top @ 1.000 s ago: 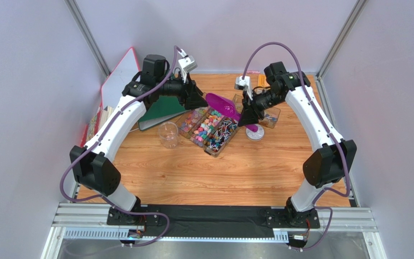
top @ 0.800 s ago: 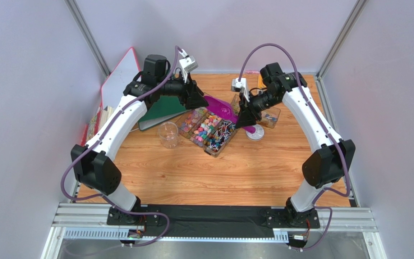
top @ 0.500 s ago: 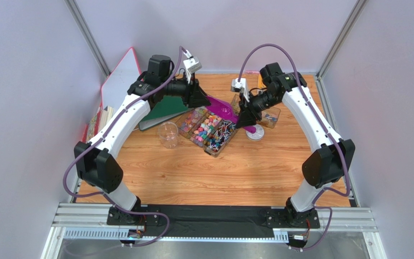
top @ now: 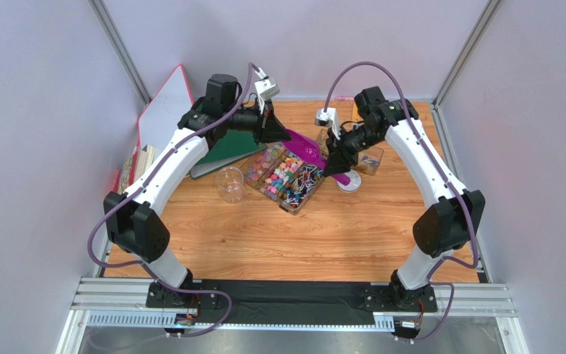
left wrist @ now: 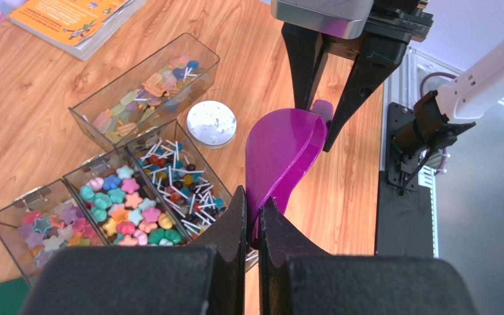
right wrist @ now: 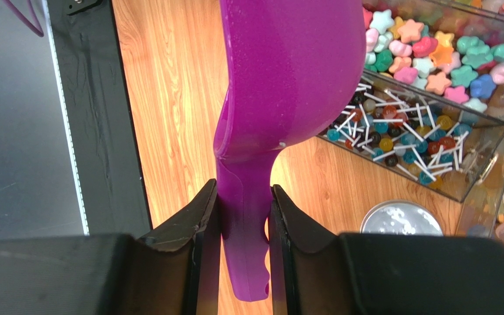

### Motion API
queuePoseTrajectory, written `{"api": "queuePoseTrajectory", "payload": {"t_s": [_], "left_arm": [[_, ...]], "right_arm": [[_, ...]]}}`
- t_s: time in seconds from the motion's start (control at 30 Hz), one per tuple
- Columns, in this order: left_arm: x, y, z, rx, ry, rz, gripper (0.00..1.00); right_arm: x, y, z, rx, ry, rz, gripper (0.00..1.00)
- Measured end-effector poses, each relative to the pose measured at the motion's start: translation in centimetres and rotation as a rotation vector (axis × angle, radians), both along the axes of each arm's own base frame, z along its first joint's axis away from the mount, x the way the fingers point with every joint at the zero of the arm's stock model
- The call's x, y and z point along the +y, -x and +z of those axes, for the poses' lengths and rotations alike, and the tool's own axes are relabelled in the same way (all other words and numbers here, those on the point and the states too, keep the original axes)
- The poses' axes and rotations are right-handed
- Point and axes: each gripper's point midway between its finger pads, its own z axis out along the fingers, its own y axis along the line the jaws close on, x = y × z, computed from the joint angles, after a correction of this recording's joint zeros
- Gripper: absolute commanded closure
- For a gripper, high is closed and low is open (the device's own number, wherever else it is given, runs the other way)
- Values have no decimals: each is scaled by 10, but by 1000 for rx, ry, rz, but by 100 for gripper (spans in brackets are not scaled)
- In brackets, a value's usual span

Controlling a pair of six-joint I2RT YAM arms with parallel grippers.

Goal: Pack the candies
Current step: Pick up the spatula from the center of the board.

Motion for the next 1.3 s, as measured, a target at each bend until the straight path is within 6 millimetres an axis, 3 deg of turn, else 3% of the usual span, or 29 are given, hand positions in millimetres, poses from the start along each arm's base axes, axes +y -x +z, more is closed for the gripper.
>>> {"api": "queuePoseTrajectory", "payload": {"t_s": [0.07, 0.23, 0.33, 0.43, 0.47, 0.6, 0.67, 0.73, 0.87, 0.93, 1.1, 1.3], "left_arm": [[-1, 1, 0, 1, 1, -5, 100], [-6, 8, -2, 16, -6, -19, 100], [0, 3, -8, 31, -30, 20, 100], [5, -1, -14, 53, -47, 48, 100], [6, 0, -15, 65, -50, 54, 100], [9, 5, -15, 184, -32, 65, 100], [8, 8, -14, 268, -16, 44, 100], [6, 7, -17, 360, 4, 17, 100], [3, 10, -30, 515, 19, -2, 100], [3, 13, -33, 568, 22, -4, 100], [3, 15, -31, 615, 39, -14, 100], [2, -3, -49, 654, 30, 19, 100]], "right_arm": [[-4, 4, 3, -8, 13, -20, 64], [-27, 29, 20, -148, 55, -89, 39], [-43, 43, 36, -308, 50, -171, 35], [-55, 43, 54, -492, 9, -271, 14], [-58, 42, 56, -526, -1, -305, 0], [-64, 27, 57, -632, -21, -381, 0], [-64, 13, 54, -670, -19, -406, 11], [-64, -1, 44, -726, -17, -422, 16], [-60, -10, 37, -800, -34, -406, 23], [-55, -9, 44, -820, -61, -382, 30], [-37, 10, 82, -870, -174, -298, 33], [-29, 39, 133, -884, -290, -258, 34]]}}
